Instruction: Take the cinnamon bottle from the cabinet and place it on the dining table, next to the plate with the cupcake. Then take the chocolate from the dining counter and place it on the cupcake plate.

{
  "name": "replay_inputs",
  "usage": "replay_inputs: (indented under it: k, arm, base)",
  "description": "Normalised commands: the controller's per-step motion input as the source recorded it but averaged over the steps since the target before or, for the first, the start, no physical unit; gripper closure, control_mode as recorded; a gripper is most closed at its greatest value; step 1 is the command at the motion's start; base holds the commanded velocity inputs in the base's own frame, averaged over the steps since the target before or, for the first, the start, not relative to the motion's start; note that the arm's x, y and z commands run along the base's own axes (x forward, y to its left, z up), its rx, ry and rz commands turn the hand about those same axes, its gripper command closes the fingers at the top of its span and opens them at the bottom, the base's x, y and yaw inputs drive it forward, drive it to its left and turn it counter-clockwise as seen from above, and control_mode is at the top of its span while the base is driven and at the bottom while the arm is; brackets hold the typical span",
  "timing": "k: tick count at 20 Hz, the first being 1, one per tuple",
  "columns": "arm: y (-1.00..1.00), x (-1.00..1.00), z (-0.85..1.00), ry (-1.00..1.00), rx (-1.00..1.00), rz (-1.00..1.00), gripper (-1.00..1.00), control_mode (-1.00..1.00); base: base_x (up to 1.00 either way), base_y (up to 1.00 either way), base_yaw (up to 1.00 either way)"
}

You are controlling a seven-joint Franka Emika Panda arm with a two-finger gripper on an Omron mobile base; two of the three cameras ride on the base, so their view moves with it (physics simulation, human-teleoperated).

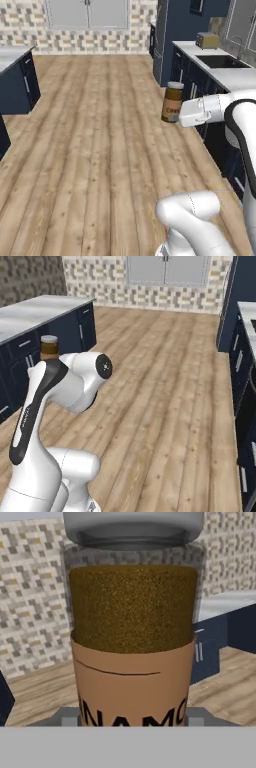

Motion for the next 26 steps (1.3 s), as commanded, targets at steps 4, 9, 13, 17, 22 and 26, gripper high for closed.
replay_inputs:
  k: [4,9,13,17,22,26]
  arm:
    - [0.00,0.00,0.00,0.00,0.00,0.00,1.00,1.00]
    - [0.00,0.00,0.00,0.00,0.00,0.00,1.00,1.00]
    - [0.00,0.00,0.00,0.00,0.00,0.00,1.00,1.00]
    - [0.00,0.00,0.00,0.00,0.00,0.00,1.00,1.00]
    - [0.00,0.00,0.00,0.00,0.00,0.00,1.00,1.00]
    - [0.00,0.00,0.00,0.00,0.00,0.00,1.00,1.00]
  base:
    - [0.15,0.94,0.00]
    - [0.10,0.94,0.00]
    - [0.05,0.94,0.00]
    - [0.05,0.94,0.00]
    - [0.05,0.94,0.00]
    - [0.15,0.93,0.00]
